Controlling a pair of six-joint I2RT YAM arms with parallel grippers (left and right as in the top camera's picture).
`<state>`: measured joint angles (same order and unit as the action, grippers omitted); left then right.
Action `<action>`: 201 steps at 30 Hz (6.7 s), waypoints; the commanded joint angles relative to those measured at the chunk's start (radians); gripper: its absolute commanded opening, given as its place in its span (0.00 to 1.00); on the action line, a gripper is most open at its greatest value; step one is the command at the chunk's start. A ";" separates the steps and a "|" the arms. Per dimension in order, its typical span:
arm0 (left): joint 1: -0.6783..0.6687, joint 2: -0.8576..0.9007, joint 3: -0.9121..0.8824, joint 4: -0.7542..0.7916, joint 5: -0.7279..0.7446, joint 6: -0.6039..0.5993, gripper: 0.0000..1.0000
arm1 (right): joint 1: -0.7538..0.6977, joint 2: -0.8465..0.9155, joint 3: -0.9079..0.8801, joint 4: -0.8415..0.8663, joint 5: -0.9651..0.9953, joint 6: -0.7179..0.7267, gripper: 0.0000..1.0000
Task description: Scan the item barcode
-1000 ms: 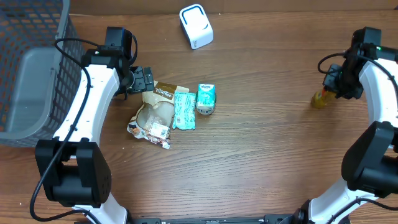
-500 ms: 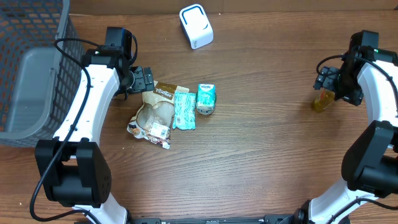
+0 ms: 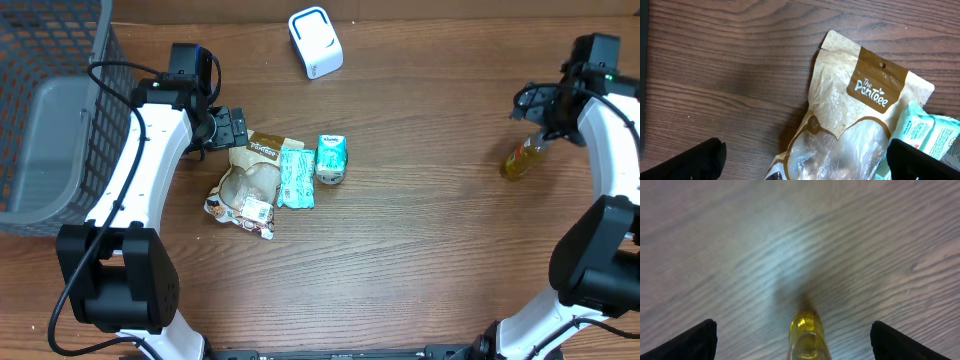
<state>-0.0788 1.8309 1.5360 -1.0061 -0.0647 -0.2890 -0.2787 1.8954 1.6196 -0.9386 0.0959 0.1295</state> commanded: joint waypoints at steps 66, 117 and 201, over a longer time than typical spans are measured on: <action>0.000 -0.008 0.011 0.001 -0.006 -0.003 1.00 | 0.803 -0.020 -0.100 0.064 -0.320 0.369 0.42; 0.000 -0.008 0.011 0.000 -0.006 -0.003 1.00 | 0.652 -0.034 -0.300 -0.273 0.518 0.448 0.04; 0.000 -0.008 0.011 0.000 -0.006 -0.003 1.00 | 0.345 -0.034 -0.167 -0.268 -0.024 0.308 0.47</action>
<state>-0.0784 1.8309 1.5360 -1.0061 -0.0647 -0.2890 0.0776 1.8896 1.4815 -1.2015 0.1322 0.4332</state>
